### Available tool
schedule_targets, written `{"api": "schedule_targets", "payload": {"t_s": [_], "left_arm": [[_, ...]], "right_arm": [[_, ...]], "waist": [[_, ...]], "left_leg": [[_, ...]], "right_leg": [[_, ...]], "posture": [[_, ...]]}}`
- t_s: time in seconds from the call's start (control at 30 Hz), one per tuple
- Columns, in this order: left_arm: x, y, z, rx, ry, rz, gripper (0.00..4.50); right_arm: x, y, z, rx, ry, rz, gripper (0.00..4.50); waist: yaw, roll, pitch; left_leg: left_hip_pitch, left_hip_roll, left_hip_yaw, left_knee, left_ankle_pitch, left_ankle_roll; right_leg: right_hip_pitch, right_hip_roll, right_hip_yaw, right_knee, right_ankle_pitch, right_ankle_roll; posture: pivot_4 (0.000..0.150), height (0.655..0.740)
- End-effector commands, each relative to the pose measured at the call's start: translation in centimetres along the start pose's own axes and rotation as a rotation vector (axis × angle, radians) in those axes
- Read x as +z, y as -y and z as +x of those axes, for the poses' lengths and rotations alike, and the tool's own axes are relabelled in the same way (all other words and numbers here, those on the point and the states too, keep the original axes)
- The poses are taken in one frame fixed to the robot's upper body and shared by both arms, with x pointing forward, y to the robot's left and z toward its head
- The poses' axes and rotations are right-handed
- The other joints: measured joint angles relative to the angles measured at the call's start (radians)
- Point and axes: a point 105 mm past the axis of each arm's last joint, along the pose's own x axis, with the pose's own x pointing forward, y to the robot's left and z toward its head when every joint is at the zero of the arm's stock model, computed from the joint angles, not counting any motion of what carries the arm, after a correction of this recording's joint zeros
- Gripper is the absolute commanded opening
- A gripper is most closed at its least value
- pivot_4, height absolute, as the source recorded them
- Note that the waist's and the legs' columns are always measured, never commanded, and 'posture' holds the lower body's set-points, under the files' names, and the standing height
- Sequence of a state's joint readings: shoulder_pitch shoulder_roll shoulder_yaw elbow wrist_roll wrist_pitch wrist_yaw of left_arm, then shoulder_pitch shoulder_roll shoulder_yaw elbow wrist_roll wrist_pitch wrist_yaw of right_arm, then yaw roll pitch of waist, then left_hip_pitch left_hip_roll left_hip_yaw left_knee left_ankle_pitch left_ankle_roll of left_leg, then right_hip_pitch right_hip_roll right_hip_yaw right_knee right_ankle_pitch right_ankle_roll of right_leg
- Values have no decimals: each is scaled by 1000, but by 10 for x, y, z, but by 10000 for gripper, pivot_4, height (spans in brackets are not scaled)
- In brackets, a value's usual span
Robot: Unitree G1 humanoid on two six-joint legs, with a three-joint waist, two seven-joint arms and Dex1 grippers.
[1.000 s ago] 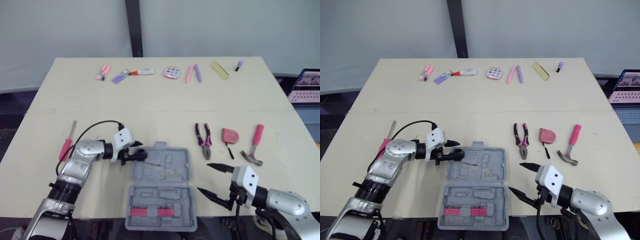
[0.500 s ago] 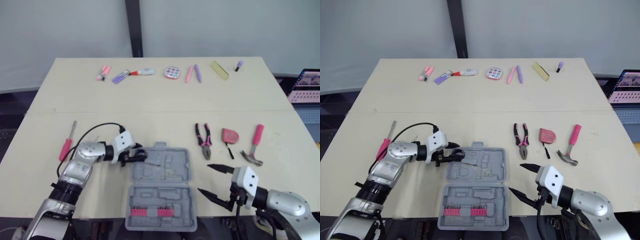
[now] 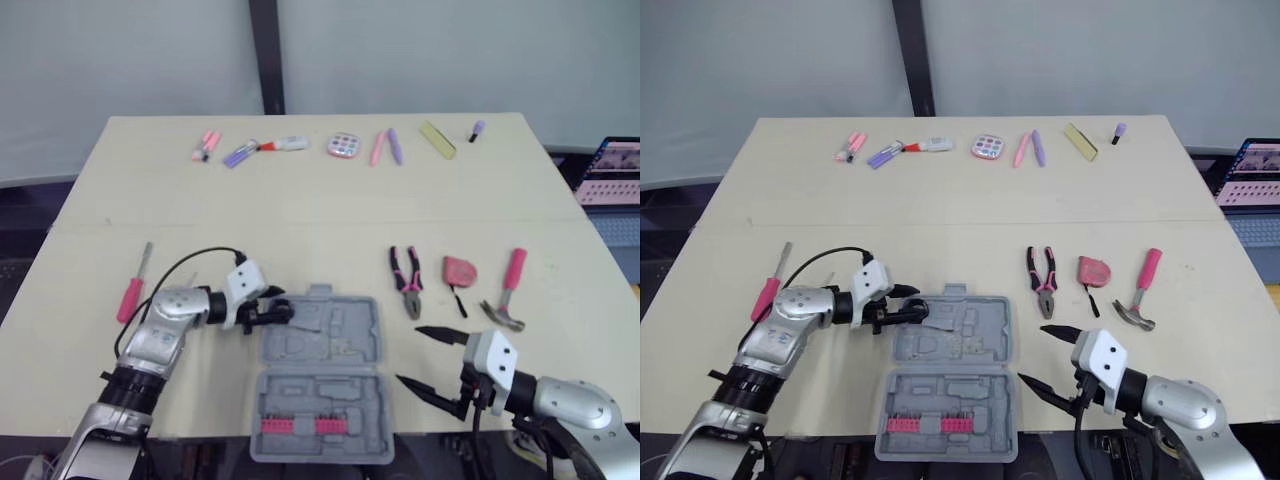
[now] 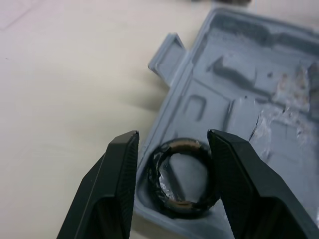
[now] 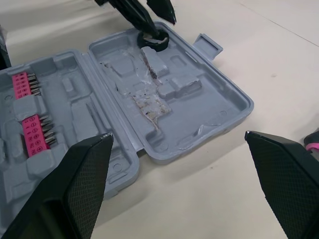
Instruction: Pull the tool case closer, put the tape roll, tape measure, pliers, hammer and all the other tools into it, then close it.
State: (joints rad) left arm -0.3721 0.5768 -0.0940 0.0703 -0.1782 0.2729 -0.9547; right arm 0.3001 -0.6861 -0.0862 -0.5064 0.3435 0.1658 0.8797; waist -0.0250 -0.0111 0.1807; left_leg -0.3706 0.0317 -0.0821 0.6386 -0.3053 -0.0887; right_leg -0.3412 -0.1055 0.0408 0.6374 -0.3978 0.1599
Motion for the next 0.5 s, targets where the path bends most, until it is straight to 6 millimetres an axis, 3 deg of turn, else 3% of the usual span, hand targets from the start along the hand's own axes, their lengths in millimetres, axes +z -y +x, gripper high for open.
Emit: {"api": "schedule_targets", "payload": {"t_s": [0.03,0.13,0.3,0.4,0.5], "left_arm": [[35,0,-27,28,99,32,23797],[39,10,-47,37,112,10,23797],[13,40,-79,77,40,-133,23797],[-7,73,-96,93,7,-222,32250],[-20,99,-113,131,-14,-295,44784]], "right_arm": [[10,4,0,-22,34,-21,45000],[10,3,2,-19,38,-13,45000],[8,1,4,-7,41,1,45000],[5,-1,5,5,37,13,45000],[1,-3,4,20,29,22,45000]], "waist": [[-2,0,0],[-3,2,-1],[-3,2,-1],[-2,2,-1],[0,2,-2]], "left_leg": [[0,0,0,0,0,0],[0,0,0,-2,0,0],[1,0,0,-3,0,0],[1,0,0,-3,0,0],[1,0,0,-4,-1,0]], "right_leg": [[0,0,0,0,0,0],[0,0,0,0,0,0],[0,0,1,-2,0,0],[0,-1,1,-4,0,0],[1,-1,1,-6,0,0]], "posture": [[1500,7400],[1500,7400],[1500,7400],[1500,7400],[1500,7400]]}}
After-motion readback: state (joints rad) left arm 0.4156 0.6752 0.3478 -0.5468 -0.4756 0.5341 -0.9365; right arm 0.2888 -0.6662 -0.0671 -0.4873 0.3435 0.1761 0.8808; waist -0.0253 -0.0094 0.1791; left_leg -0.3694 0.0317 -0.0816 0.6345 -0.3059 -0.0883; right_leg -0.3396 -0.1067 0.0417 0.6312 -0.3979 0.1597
